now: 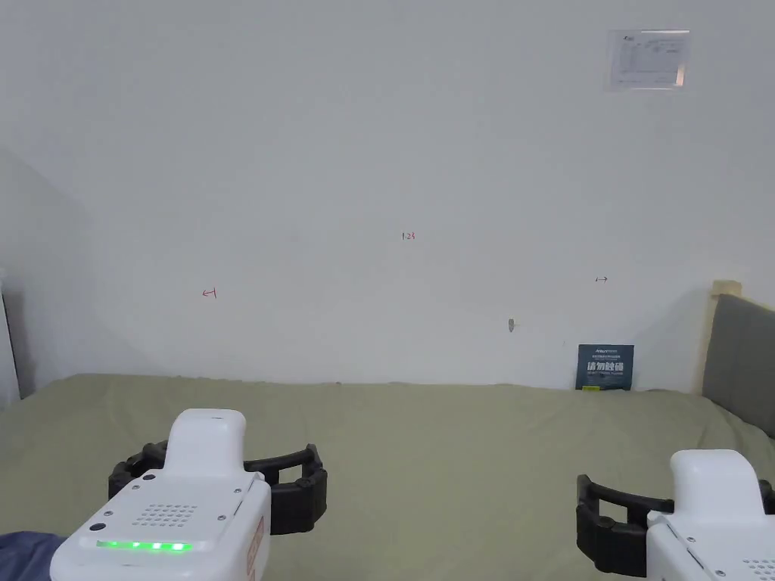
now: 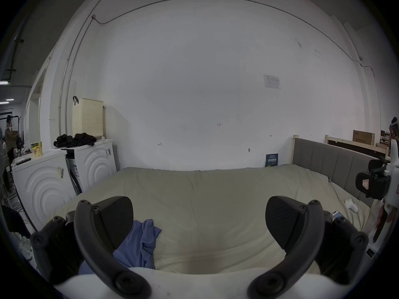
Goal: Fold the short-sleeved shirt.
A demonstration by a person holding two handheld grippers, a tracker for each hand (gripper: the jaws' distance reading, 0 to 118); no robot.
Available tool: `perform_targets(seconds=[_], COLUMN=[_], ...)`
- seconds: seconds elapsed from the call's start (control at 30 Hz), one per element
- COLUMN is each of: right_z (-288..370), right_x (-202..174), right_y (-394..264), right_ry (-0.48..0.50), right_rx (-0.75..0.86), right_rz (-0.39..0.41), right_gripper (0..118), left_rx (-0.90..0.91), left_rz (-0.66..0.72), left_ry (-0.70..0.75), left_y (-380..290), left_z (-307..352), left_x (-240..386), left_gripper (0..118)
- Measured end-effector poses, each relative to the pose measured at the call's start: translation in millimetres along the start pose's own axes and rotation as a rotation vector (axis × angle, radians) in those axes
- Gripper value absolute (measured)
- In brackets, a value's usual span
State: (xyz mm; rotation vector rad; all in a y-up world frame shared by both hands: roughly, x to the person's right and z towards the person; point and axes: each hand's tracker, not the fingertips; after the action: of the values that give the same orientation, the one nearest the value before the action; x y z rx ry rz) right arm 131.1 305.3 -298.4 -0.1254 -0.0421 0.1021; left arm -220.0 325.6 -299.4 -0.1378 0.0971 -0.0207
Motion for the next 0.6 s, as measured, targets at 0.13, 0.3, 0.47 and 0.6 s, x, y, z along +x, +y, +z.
perform_targets(seconds=[0.13, 0.3, 0.47, 0.6], right_z=[-0.1, 2.7, 11.8, 14.2], right_x=[1.4, -1.3, -4.2, -0.1], right_y=[-0.3, -4.0, -5.3, -6.0], right_ry=[-0.004, -0.119, -0.077, -0.082], right_rx=[-0.01, 0.048, 0.036, 0.023], right_rz=[-0.001, 0.05, 0.037, 0.02], right_gripper=[116, 0, 0, 0], left_rx=[-0.007, 0.003, 0.0, -0.015], left_rz=[0.01, -0.012, -0.031, 0.034], left_ry=[-0.001, -0.004, -0.01, -0.028], left_y=[-2.0, -12.3, -16.7, -15.6], left_z=[-0.1, -1.9, -5.8, -7.0], left_x=[-1.7, 5.0, 10.1, 6.0], left_gripper=[114, 0, 0, 0])
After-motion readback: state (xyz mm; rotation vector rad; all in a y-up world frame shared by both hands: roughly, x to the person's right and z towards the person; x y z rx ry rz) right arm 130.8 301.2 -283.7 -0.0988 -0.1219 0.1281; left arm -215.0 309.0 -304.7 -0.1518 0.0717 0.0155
